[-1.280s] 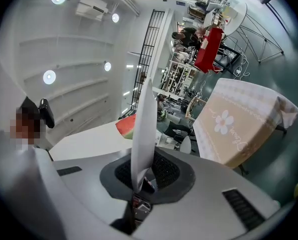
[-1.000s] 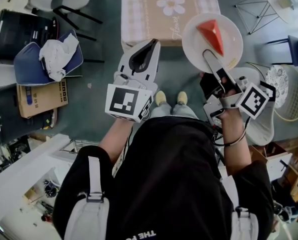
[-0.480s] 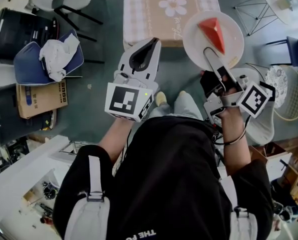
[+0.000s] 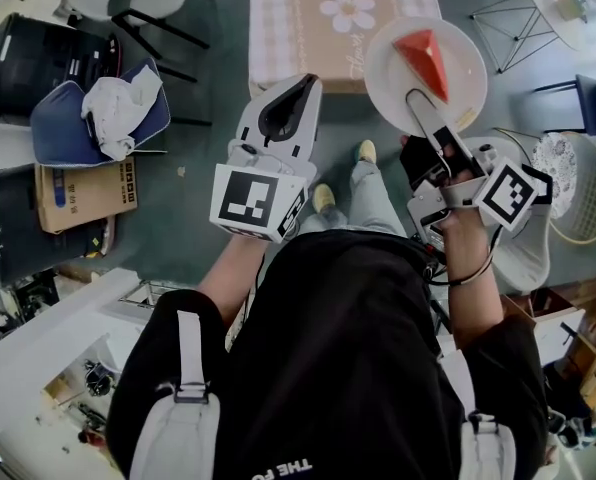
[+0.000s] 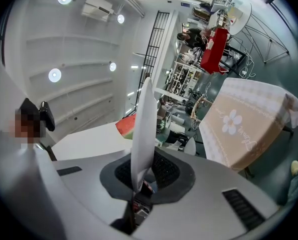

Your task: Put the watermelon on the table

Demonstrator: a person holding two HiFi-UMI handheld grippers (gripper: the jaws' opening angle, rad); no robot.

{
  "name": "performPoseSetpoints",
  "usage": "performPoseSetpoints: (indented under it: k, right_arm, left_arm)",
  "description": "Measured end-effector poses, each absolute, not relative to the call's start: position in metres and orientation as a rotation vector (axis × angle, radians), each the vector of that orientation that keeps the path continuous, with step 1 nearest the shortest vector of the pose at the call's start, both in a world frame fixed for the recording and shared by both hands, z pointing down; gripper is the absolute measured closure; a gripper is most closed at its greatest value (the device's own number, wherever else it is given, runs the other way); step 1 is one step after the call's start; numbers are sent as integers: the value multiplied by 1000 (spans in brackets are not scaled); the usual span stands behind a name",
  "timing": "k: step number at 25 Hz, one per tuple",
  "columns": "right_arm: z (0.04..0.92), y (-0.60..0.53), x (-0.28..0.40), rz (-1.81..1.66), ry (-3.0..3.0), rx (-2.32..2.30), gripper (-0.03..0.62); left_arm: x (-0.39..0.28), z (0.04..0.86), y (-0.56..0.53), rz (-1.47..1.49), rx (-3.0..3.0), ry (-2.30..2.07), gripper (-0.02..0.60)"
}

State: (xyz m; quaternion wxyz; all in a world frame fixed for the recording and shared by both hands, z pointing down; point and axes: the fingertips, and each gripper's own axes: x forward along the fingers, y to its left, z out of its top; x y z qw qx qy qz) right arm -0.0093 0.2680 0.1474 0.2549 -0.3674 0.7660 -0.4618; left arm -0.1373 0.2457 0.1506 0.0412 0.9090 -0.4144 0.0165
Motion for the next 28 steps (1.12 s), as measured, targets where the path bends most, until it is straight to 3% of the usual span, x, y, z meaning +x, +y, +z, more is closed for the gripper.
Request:
performPoseSetpoints:
  k: [28]
  right_arm:
    - [156, 146, 36, -1305, 2154, -849, 565]
  left_arm:
    - [-97, 151, 136, 74, 2727, -1432, 571]
